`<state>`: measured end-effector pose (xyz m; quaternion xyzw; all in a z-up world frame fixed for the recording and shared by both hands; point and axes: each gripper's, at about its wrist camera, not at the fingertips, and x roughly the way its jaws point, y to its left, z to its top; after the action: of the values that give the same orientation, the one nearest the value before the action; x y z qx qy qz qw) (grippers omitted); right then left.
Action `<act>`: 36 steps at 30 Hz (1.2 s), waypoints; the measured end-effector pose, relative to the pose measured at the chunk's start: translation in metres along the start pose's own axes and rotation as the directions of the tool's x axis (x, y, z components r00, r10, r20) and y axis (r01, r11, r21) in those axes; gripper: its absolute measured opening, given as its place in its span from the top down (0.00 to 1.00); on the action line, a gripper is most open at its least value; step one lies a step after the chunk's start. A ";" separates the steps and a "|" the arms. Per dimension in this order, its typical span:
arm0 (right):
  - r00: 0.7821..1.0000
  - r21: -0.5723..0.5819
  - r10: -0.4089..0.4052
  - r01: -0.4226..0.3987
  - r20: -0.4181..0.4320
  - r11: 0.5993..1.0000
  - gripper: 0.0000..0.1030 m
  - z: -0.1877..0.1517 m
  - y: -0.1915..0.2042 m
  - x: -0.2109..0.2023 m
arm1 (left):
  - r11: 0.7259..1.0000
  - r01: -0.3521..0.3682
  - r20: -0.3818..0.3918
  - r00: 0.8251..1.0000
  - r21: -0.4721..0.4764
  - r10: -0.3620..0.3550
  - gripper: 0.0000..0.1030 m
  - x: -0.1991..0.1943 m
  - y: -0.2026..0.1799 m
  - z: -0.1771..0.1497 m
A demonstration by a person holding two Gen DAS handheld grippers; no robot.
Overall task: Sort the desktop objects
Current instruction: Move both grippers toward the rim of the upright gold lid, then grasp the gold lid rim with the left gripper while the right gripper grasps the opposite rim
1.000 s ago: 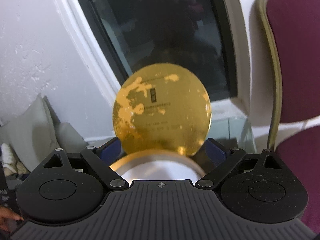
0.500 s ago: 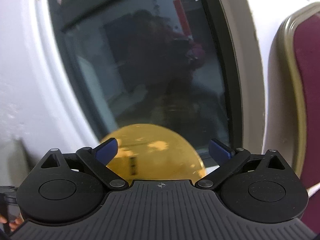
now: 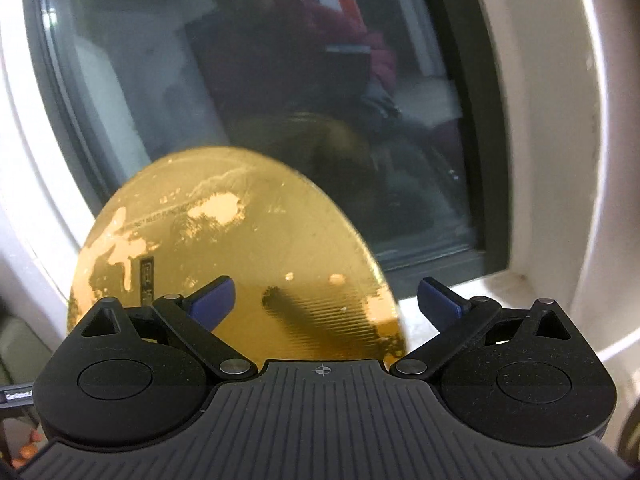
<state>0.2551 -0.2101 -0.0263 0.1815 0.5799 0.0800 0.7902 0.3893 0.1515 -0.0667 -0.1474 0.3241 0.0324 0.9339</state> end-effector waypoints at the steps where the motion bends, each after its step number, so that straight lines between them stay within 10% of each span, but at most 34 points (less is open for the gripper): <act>1: 1.000 -0.003 0.002 -0.002 0.007 1.000 0.03 -0.003 0.000 0.002 | 1.000 0.012 0.005 1.000 0.001 -0.012 0.01 0.003 -0.001 -0.001; 18: 0.999 -0.058 0.037 -0.037 0.011 0.998 0.07 -0.004 0.012 0.015 | 0.998 0.056 0.055 0.997 0.022 -0.057 0.02 -0.006 -0.020 0.006; 36: 0.986 -0.270 0.049 -0.005 0.158 0.963 0.16 0.021 0.090 -0.228 | 0.994 0.107 0.232 0.967 0.015 -0.107 0.02 -0.216 -0.042 0.020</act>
<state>0.2107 -0.2076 0.2158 0.0864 0.4946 0.1535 0.8511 0.2371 0.1245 0.0916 -0.1589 0.2042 -0.0015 0.9659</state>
